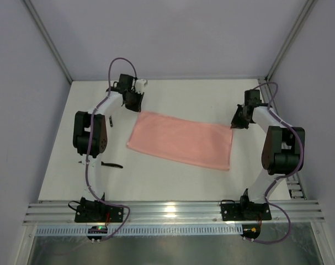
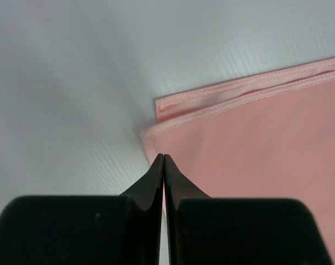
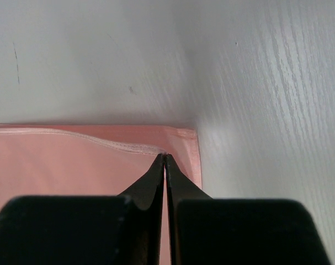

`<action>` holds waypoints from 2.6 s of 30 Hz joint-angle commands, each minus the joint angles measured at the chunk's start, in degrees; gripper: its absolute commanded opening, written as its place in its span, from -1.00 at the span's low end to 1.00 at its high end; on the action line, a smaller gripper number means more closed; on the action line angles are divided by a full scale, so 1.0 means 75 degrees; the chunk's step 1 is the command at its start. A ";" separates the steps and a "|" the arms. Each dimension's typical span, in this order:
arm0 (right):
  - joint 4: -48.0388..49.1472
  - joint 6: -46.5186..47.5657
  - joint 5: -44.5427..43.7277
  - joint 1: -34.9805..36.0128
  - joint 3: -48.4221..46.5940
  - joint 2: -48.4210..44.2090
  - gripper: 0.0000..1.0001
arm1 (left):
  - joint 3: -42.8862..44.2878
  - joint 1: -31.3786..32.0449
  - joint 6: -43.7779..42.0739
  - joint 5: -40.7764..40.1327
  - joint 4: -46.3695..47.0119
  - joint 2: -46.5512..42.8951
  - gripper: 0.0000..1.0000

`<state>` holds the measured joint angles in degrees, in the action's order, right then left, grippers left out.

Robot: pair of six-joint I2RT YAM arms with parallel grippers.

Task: Fold the napkin into a case and place the utensils inside
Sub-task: Smooth out the rectangle-folded napkin at the center of the board.

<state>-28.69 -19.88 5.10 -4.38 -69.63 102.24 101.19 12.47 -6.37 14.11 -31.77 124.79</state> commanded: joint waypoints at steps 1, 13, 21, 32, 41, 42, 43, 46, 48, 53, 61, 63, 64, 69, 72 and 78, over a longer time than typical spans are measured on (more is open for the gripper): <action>-0.0207 -0.0174 -0.0282 -0.0060 0.0142 -0.0671 -0.93 | -0.0050 0.0200 0.0041 0.0334 0.0052 -0.0736 -1.00; 0.0064 -0.0420 -0.0129 -0.0447 0.0085 0.1134 -0.93 | 0.0501 0.0376 -0.0053 -0.0358 -0.0053 0.0459 -1.00; -0.0042 -0.0045 0.0069 -0.0447 -0.0583 0.1626 -0.92 | 0.1179 0.0376 -0.0041 -0.0778 -0.0112 0.0364 -0.62; -0.0218 0.0400 0.0280 -0.0447 -0.1170 0.1872 -0.93 | 0.3396 0.0529 -0.0462 -0.0113 -0.1658 0.2040 -0.51; -0.0183 0.0436 0.0304 -0.0447 -0.1123 0.1931 -0.92 | 0.2375 0.0505 -0.1154 -0.0193 -0.1341 0.1572 -0.53; -0.0148 0.0447 0.0315 -0.0447 -0.1088 0.1896 -0.92 | 0.2387 0.0505 -0.1154 -0.0286 -0.1365 0.1642 -0.52; -0.0136 0.0436 0.0316 -0.0447 -0.1065 0.1896 -0.92 | 0.2387 0.0505 -0.1143 -0.0345 -0.1354 0.1665 -0.53; -0.0113 0.0459 0.0304 -0.0447 -0.1041 0.1849 -0.92 | 0.2399 0.0505 -0.1084 -0.0487 -0.1284 0.1771 -0.53; -0.0124 0.0471 0.0315 -0.0447 -0.1064 0.1838 -0.93 | 0.2411 0.0505 -0.1119 -0.0452 -0.1307 0.1795 -0.53; -0.0148 0.0471 0.0316 -0.0447 -0.1134 0.1744 -0.93 | 0.2493 0.0505 -0.1353 -0.0194 -0.1728 0.1877 -0.53; -0.0171 0.0448 0.0327 -0.0447 -0.1182 0.1615 -0.93 | 0.2411 0.0494 -0.1283 -0.0205 -0.1589 0.1877 -1.00; -0.0171 0.0424 0.0351 -0.0447 -0.1088 0.1428 -0.92 | 0.2341 0.0447 -0.1121 -0.0486 -0.1460 0.1853 -1.00; -0.0125 0.0401 0.0328 -0.0447 -0.1030 0.1334 -0.93 | 0.2340 0.0400 -0.1061 -0.0510 -0.1378 0.1853 -1.00; -0.0124 0.0389 0.0408 -0.0447 -0.0725 0.0807 -0.93 | 0.2224 0.0271 -0.0815 -0.0592 -0.1342 0.1784 -1.00; -0.0089 0.0377 0.0503 -0.0447 -0.0549 0.0607 -0.92 | 0.1966 0.0259 -0.0826 -0.0604 -0.1179 0.1631 -1.00; -0.0194 0.0412 0.0573 -0.0447 -0.0584 0.0455 -0.93 | 0.1860 0.0271 -0.0791 -0.0487 -0.1120 0.1537 -1.00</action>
<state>-29.52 -17.45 8.71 -7.88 -73.65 109.36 116.60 15.18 -12.64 11.57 -39.59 137.51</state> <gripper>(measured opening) 0.039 0.006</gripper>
